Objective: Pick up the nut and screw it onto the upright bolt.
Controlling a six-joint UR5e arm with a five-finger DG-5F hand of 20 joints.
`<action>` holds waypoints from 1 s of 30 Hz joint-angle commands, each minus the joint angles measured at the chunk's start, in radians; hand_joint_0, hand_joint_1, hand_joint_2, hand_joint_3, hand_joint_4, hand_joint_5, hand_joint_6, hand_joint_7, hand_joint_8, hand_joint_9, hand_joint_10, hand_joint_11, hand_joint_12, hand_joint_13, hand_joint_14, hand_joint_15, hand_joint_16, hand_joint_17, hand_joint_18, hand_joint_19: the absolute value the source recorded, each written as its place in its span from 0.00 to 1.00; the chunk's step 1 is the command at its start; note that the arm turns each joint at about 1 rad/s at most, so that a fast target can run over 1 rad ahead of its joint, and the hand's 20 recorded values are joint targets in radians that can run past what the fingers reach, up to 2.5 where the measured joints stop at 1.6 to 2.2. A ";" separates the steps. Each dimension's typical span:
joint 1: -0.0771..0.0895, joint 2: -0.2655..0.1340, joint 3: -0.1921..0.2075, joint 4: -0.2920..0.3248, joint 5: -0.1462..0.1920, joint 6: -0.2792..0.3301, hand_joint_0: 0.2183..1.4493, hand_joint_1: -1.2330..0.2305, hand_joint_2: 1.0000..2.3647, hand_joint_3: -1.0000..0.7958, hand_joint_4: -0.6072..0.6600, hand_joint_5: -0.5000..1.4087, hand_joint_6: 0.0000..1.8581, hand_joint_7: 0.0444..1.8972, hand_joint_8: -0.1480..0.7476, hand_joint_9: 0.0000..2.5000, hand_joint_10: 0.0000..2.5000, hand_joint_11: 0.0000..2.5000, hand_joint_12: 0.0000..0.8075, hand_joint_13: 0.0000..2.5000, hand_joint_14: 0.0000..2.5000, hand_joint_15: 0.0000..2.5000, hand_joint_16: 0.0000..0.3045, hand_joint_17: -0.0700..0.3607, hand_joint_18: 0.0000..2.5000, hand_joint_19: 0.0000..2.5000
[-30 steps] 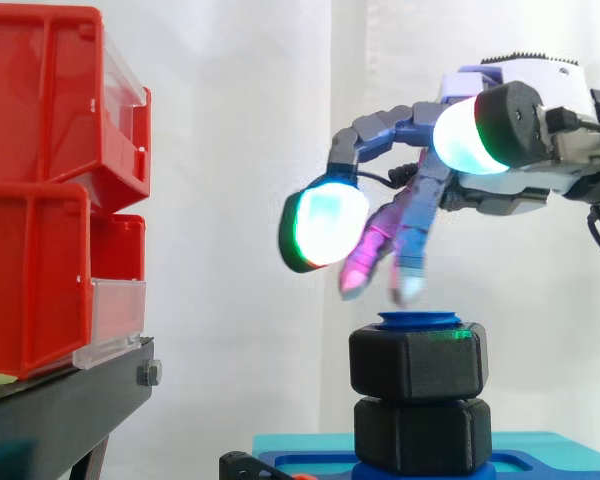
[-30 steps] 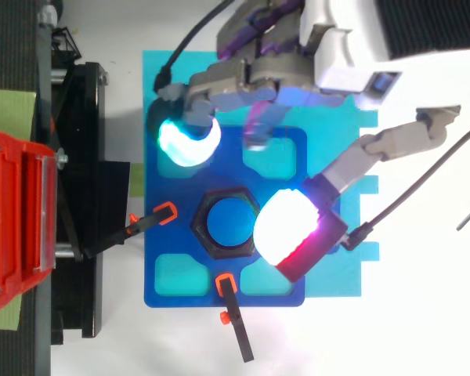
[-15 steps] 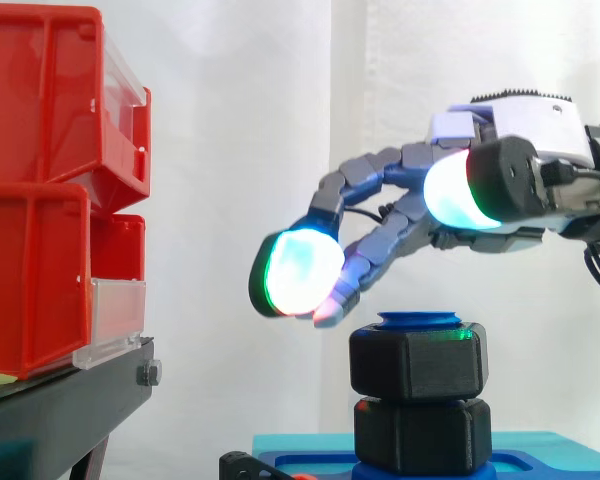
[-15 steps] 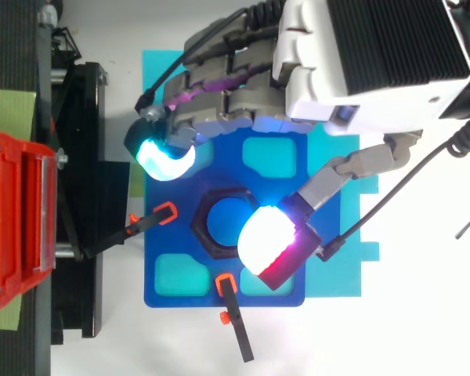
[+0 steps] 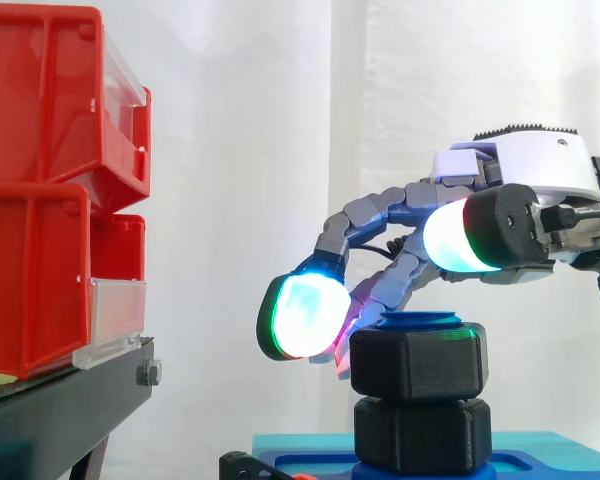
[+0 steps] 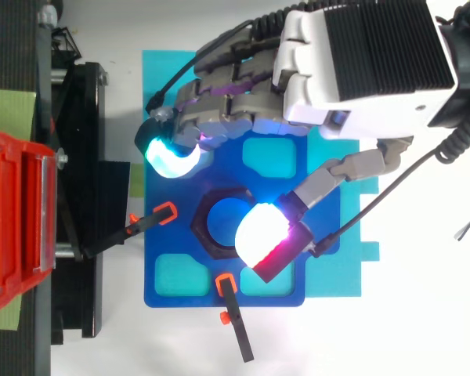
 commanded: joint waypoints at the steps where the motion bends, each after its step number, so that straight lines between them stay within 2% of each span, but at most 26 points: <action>1: 0.005 0.001 0.000 -0.006 0.010 0.000 0.22 0.55 0.00 0.28 0.63 0.21 0.27 0.44 0.43 0.39 0.00 0.06 0.38 0.28 0.00 0.06 0.15 0.41 0.18 0.14; 8: 0.013 0.000 0.000 -0.007 0.020 0.000 0.22 0.55 0.00 0.28 0.64 0.21 0.27 0.49 0.43 0.40 0.00 0.07 0.38 0.29 0.00 0.06 0.15 0.40 0.19 0.15; 25: 0.036 0.000 -0.001 -0.003 0.020 0.006 0.23 0.55 0.00 0.28 0.63 0.21 0.27 0.47 0.43 0.41 0.00 0.07 0.37 0.32 0.00 0.07 0.15 0.40 0.21 0.14; 30: 0.036 0.001 -0.001 -0.006 0.020 0.015 0.23 0.55 0.00 0.28 0.63 0.21 0.27 0.47 0.44 0.41 0.00 0.07 0.37 0.32 0.00 0.07 0.14 0.39 0.22 0.14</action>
